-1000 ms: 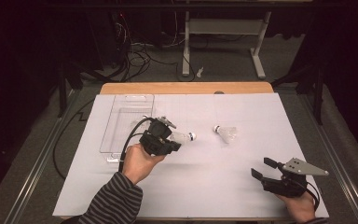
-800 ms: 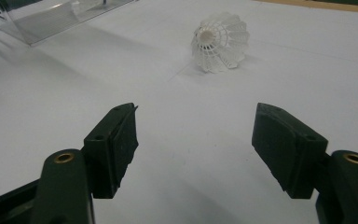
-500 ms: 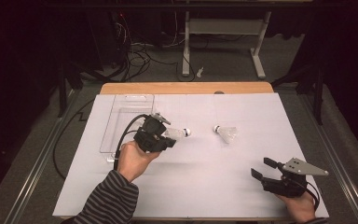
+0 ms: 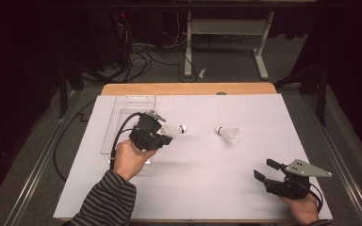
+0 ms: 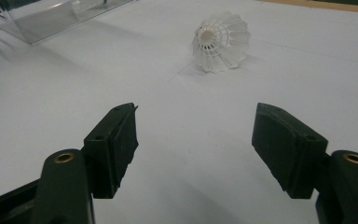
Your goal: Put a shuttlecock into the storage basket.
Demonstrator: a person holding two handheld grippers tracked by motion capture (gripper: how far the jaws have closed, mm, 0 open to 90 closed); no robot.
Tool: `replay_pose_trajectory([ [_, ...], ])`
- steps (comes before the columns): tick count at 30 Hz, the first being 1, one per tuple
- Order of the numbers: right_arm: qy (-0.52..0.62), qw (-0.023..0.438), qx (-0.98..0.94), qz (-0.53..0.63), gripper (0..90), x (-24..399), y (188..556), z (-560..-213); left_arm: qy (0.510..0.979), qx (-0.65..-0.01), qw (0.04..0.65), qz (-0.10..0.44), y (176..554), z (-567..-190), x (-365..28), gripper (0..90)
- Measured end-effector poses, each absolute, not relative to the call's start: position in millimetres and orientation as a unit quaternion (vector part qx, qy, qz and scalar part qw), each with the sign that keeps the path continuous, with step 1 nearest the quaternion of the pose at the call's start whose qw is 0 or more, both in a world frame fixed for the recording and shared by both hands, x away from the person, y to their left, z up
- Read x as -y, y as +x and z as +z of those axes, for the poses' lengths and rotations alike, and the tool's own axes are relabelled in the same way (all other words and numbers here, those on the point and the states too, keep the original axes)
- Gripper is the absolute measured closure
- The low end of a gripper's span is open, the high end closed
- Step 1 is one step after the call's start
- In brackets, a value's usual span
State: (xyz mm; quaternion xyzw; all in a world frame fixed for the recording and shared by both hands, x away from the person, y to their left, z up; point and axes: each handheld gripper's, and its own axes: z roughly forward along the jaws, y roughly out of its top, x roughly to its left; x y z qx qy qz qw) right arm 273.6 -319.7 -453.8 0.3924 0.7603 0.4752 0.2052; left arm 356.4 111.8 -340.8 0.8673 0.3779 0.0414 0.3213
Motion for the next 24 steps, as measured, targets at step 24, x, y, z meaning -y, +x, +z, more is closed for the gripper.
replay_pose_trajectory([
  [24,0.392,0.205,-0.759,0.477,31.6,320,274,-454,0.851,-0.405,0.326,0.065,366,-330,-134,90.0],
])
